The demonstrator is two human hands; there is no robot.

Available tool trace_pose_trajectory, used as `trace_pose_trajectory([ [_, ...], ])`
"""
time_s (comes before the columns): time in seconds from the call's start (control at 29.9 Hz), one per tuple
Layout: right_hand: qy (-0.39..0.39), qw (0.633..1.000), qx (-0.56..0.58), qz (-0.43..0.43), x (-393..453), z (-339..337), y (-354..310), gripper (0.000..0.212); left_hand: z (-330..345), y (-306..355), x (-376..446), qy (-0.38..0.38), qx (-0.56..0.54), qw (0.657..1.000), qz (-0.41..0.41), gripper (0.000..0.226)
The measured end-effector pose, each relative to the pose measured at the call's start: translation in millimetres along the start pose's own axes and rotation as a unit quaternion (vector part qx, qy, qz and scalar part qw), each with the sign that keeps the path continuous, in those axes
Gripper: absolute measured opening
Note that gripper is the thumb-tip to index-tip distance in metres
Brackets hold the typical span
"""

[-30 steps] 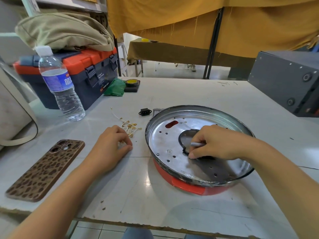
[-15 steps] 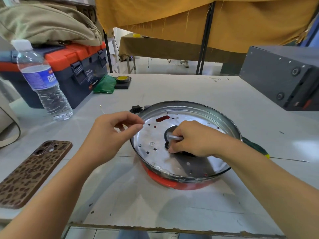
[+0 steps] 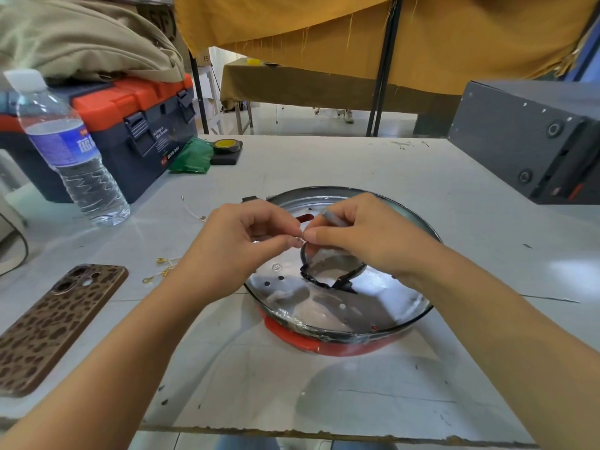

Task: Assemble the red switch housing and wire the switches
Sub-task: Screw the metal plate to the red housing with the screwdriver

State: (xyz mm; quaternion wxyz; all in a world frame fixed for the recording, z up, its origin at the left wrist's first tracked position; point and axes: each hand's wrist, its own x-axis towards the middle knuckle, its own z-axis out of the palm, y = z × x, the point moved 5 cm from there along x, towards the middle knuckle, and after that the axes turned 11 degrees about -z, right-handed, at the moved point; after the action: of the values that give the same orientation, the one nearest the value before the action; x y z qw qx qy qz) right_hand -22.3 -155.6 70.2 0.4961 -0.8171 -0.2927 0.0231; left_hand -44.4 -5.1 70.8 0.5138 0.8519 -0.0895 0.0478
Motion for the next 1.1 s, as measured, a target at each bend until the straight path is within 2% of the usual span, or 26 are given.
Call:
trace_pose_trajectory([
  [0.07, 0.01, 1.0, 0.017, -0.009, 0.6, 0.7, -0.8, 0.036, 2.9, 1.4, 0.9, 0.004, 0.003, 1.0, 0.009, 0.013],
  [0.2, 0.036, 0.999, 0.025, -0.005, 1.0, -1.3, 1.3, 0.01, 6.0, 2.5, 1.9, 0.023, 0.013, 1.0, 0.016, 0.013],
  [0.4, 0.046, 0.998, 0.035, 0.017, -2.9, -4.1, -0.9, 0.008, 5.7, 6.5, 3.6, 0.066, 0.077, 0.994, 0.035, 0.023],
  [0.6, 0.057, 0.997, 0.041, 0.022, -3.6, -6.5, -0.5, 0.008, -10.1, 2.0, 4.0, 0.076, 0.062, 0.995, 0.02, 0.011],
  [0.64, 0.049, 0.999, 0.019, 0.013, -3.9, -8.0, -1.5, 0.014, -16.4, -1.7, 4.2, 0.08, 0.063, 0.995, 0.008, 0.011],
  [0.7, 0.007, 0.998, -0.059, -0.002, -5.6, -7.7, -1.7, 0.04, -25.8, -11.0, 3.8, 0.081, 0.08, 0.993, -0.022, 0.014],
  [0.74, -0.02, 0.995, -0.099, -0.001, -6.3, -5.7, -0.3, 0.044, -28.2, -15.9, 3.5, 0.079, 0.09, 0.992, -0.036, 0.018],
  [0.84, -0.102, 0.973, -0.207, 0.018, -8.5, 4.7, 5.7, 0.028, -28.8, -26.6, 2.2, 0.073, 0.111, 0.989, -0.065, 0.025],
  [0.9, -0.135, 0.959, -0.246, 0.027, -9.6, 10.2, 8.5, 0.03, -28.7, -29.3, 2.1, 0.072, 0.114, 0.989, -0.069, 0.027],
  [1.1, -0.159, 0.949, -0.27, 0.044, -11.4, 10.4, 8.6, 0.032, -26.7, -28.8, 2.7, 0.063, 0.113, 0.989, -0.067, 0.03],
])
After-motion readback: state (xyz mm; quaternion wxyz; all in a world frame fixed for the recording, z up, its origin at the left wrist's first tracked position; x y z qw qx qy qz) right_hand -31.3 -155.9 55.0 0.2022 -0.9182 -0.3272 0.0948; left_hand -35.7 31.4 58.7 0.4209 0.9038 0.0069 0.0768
